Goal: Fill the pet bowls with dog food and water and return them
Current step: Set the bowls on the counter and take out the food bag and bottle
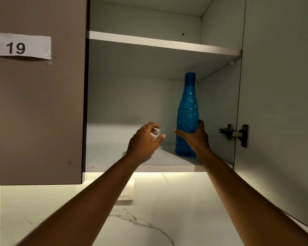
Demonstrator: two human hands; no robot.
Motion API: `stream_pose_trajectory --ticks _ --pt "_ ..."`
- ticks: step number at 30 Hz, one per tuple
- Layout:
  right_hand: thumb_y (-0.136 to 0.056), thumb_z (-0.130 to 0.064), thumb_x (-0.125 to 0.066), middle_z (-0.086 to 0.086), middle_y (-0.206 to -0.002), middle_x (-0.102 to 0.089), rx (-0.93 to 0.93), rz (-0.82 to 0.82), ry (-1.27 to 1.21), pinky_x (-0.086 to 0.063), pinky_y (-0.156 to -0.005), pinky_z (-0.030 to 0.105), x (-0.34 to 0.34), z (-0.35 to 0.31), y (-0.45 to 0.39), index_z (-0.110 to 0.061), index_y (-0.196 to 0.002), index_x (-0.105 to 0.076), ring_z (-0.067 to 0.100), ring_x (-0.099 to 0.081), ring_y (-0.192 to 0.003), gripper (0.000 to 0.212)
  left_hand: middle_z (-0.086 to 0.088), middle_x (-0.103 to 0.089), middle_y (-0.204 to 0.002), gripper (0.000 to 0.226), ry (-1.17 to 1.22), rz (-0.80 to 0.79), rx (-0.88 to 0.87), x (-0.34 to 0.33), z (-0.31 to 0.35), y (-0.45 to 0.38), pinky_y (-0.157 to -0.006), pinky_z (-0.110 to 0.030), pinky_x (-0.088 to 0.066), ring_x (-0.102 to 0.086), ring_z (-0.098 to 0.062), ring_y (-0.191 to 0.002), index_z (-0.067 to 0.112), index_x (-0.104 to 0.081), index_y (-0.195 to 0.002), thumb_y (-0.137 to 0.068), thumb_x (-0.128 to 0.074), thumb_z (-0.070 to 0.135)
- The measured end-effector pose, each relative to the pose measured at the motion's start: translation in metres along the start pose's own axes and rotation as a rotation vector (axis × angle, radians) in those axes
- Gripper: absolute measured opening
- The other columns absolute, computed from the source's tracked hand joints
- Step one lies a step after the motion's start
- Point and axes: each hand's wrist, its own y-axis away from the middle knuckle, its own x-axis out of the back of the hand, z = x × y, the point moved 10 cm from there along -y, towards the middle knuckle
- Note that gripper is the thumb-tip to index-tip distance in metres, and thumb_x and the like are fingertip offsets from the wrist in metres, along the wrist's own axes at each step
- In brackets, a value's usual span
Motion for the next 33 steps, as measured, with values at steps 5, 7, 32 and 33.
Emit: stream_pose_trajectory --ticks 5,7,32,33 --pt "-0.072 -0.042 -0.090 0.004 -0.137 -0.062 0.071 0.081 0.068 -0.046 -0.086 0.029 0.013 -0.010 0.017 -0.020 -0.148 -0.041 0.024 -0.061 -0.117 0.093 0.002 -0.068 -0.113 0.035 -0.017 0.026 0.009 0.002 0.003 0.003 -0.080 -0.035 -0.057 -0.067 -0.020 -0.097 0.024 -0.055 -0.127 -0.098 -0.055 0.043" --pt "-0.070 -0.046 -0.090 0.003 -0.134 -0.064 0.111 0.099 0.081 -0.050 -0.087 0.030 0.017 -0.018 0.026 -0.020 -0.146 -0.044 0.023 -0.063 -0.115 0.092 0.001 -0.069 -0.113 0.035 -0.029 0.025 0.001 0.004 0.005 0.004 -0.082 -0.037 -0.057 -0.066 -0.020 -0.096 0.025 -0.055 -0.127 -0.098 -0.053 0.044" --pt "-0.064 -0.048 -0.093 -0.008 -0.126 -0.066 0.070 0.125 0.169 -0.059 -0.097 0.038 0.067 -0.039 0.285 -0.022 -0.134 -0.054 0.009 -0.066 -0.114 0.084 -0.004 -0.071 -0.109 0.033 0.390 -0.253 0.062 0.012 0.032 0.219 -0.085 -0.045 -0.059 -0.071 -0.020 -0.096 0.023 -0.056 -0.121 -0.100 -0.043 0.046" --pt "-0.064 -0.046 -0.095 -0.008 -0.125 -0.067 0.045 0.124 0.180 -0.059 -0.096 0.038 0.067 -0.027 0.300 -0.021 -0.133 -0.054 0.008 -0.067 -0.113 0.084 -0.004 -0.070 -0.113 0.034 0.403 -0.283 0.080 0.006 0.028 0.236 -0.088 -0.041 -0.058 -0.070 -0.020 -0.100 0.024 -0.055 -0.123 -0.101 -0.042 0.045"
